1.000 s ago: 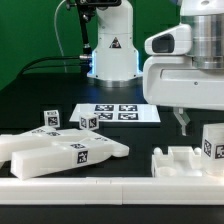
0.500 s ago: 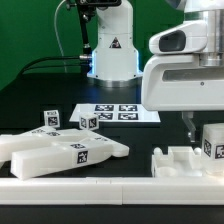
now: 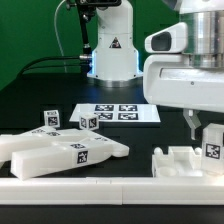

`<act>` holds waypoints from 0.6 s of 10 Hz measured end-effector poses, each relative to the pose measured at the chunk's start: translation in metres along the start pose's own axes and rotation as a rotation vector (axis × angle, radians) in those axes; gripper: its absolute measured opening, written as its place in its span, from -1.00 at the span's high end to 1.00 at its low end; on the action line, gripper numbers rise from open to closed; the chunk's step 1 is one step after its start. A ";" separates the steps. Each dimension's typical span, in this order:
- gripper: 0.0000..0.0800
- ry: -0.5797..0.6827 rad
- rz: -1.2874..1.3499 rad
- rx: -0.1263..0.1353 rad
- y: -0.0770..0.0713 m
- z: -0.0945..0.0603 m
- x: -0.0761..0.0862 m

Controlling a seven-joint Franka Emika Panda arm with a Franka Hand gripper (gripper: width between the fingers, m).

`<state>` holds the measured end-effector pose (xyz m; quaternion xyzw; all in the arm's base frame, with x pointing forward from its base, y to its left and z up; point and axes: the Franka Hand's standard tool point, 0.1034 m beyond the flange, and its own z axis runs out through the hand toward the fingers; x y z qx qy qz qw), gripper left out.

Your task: Assemble chair

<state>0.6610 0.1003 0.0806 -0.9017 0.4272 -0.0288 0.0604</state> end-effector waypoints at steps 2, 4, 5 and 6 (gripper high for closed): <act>0.28 -0.032 0.336 0.001 0.002 0.000 -0.002; 0.28 -0.042 0.450 0.018 0.007 0.000 -0.001; 0.09 -0.043 0.428 0.017 0.006 0.001 -0.001; 0.09 -0.038 0.355 0.008 0.006 0.001 -0.003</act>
Offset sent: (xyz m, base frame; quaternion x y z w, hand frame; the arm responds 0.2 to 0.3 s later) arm 0.0015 -0.0055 -0.0002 0.0915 -0.0083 0.2250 0.9700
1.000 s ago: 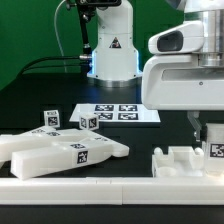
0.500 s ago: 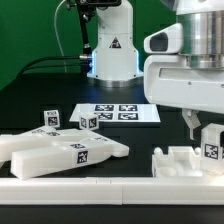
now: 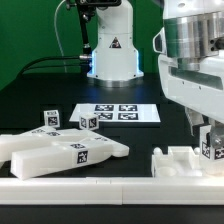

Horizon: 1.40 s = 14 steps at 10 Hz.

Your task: Assemble chair

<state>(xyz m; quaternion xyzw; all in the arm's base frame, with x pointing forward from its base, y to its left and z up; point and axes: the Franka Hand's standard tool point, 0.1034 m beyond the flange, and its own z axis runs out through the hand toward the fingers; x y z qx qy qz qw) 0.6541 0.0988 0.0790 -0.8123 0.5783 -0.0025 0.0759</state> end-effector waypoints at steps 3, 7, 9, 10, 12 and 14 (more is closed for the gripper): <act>-0.60 0.000 -0.596 -0.040 -0.001 -0.002 -0.015; -0.62 0.016 -0.967 -0.067 -0.001 -0.002 -0.017; -0.62 0.021 -1.218 -0.089 -0.002 -0.001 -0.024; -0.62 0.024 -1.184 -0.090 -0.001 -0.001 -0.022; -0.40 0.026 -1.126 -0.089 -0.001 0.000 -0.023; 0.29 0.039 -0.877 -0.086 -0.001 0.001 -0.022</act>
Offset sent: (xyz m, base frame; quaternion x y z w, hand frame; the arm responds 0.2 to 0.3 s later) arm -0.0148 0.0131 0.0109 -0.0718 0.0188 -0.2362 0.9689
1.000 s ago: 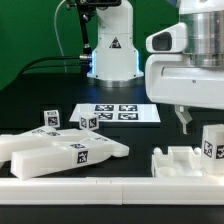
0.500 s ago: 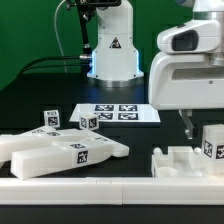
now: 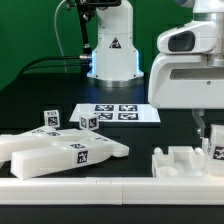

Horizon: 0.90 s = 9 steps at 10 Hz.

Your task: Assemble chair

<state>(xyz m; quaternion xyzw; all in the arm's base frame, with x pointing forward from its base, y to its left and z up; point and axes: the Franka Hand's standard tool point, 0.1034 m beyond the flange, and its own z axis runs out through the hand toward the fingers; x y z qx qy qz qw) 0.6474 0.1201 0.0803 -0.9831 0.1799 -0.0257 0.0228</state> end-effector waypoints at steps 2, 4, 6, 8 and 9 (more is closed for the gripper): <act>0.29 -0.005 0.262 -0.003 -0.001 0.000 -0.002; 0.29 -0.007 0.635 0.018 -0.004 0.000 0.000; 0.29 -0.026 0.850 0.055 -0.002 0.000 0.003; 0.29 -0.025 0.831 0.054 -0.002 0.001 0.003; 0.29 -0.019 0.704 0.048 -0.002 0.000 0.003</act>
Offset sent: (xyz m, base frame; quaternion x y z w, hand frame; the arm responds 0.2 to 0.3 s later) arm 0.0061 0.0112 0.0039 0.0247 0.0056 0.4444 0.8955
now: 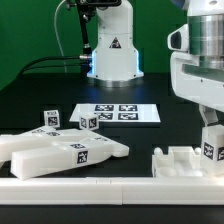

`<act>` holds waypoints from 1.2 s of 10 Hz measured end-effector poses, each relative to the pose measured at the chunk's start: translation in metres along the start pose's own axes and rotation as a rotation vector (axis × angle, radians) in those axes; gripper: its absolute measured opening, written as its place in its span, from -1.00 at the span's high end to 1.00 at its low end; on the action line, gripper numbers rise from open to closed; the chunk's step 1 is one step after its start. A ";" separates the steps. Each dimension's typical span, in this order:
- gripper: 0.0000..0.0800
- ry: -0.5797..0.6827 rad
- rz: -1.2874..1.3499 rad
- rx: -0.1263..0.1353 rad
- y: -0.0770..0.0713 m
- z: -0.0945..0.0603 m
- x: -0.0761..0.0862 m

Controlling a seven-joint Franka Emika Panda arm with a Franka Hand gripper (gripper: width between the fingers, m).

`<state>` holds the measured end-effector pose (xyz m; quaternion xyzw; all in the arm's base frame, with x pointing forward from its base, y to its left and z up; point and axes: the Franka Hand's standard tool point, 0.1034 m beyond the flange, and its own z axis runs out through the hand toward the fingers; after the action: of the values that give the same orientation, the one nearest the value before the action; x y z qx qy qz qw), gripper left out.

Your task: Assemble chair

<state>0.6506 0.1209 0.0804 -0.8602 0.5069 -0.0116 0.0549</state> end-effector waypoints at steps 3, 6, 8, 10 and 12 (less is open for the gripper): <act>-0.40 0.010 -0.438 0.005 -0.001 0.001 -0.002; -0.61 0.015 -0.606 0.000 0.000 0.000 0.001; -0.62 0.049 -1.110 -0.045 0.000 -0.002 0.011; -0.62 0.050 -1.097 -0.048 0.000 -0.001 0.009; 0.06 0.051 -1.051 -0.047 0.000 -0.001 0.009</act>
Offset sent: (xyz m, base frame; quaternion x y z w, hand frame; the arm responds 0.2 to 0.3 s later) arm 0.0000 0.0000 0.0000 0.0000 0.0000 -0.1296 0.9916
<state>0.6548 0.1127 0.0815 -0.9988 0.0082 -0.0471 0.0101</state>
